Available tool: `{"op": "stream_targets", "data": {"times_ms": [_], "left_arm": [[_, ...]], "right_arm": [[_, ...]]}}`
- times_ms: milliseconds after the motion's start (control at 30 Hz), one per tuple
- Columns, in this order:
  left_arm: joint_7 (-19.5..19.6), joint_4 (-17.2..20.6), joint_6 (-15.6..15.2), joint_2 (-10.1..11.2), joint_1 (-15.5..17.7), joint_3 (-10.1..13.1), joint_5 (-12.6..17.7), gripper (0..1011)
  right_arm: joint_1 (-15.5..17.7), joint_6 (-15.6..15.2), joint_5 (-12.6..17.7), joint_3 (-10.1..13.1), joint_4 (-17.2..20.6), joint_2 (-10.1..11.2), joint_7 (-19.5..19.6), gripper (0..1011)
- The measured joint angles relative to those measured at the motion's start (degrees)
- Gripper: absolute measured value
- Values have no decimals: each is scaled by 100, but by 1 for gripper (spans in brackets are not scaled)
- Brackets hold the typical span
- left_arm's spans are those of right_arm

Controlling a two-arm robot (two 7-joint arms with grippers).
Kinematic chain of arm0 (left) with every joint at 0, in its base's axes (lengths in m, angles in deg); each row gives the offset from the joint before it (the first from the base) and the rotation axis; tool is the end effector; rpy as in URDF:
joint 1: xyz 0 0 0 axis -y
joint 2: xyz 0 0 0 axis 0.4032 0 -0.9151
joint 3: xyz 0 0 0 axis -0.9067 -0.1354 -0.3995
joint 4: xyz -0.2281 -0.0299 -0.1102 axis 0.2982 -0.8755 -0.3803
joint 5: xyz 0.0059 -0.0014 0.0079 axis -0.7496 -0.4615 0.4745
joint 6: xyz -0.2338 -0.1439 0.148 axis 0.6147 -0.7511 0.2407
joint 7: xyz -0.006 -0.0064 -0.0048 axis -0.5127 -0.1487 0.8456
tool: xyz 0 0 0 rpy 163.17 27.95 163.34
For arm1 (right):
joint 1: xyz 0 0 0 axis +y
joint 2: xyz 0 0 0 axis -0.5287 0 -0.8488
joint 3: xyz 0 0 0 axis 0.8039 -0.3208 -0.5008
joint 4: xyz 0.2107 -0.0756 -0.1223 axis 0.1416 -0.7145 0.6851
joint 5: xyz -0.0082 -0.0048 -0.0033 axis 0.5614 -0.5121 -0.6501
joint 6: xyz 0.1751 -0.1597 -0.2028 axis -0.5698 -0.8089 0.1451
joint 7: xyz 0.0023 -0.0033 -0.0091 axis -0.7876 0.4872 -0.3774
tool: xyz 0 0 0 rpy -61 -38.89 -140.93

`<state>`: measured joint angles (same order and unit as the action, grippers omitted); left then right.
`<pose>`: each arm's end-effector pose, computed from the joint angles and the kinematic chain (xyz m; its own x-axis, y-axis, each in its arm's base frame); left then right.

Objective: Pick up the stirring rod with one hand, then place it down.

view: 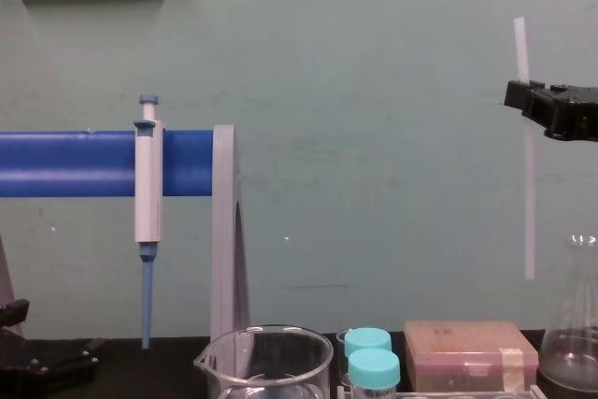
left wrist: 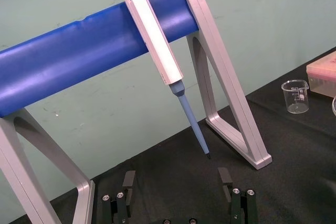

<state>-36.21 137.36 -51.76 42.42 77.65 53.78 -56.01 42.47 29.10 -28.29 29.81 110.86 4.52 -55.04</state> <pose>0.3553 0.0619 -0.2745 0.2922 0.8803 0.3738 -0.9553 0.2874 0.0701 0.3844 -0.0428 -0.1655 0.5213 -0.8472 0.1022 0.8163 0.5300 0.2297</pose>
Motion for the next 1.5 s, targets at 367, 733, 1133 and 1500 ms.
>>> {"op": "stream_targets", "data": {"times_ms": [367, 733, 1133, 1500], "left_arm": [[0, 0, 0, 0, 0, 0, 0, 1000], [0, 0, 0, 0, 0, 0, 0, 1000], [0, 0, 0, 0, 0, 0, 0, 1000], [0, 0, 0, 0, 0, 0, 0, 1000]], "right_arm": [[10, -6, -1, -12, 7, -4, 3, 66], [16, -7, 7, -15, 3, 3, -1, 66], [1, -13, 7, -34, -71, 20, -38, 66], [5, 418, 414, -252, -459, 52, -819, 65]]}}
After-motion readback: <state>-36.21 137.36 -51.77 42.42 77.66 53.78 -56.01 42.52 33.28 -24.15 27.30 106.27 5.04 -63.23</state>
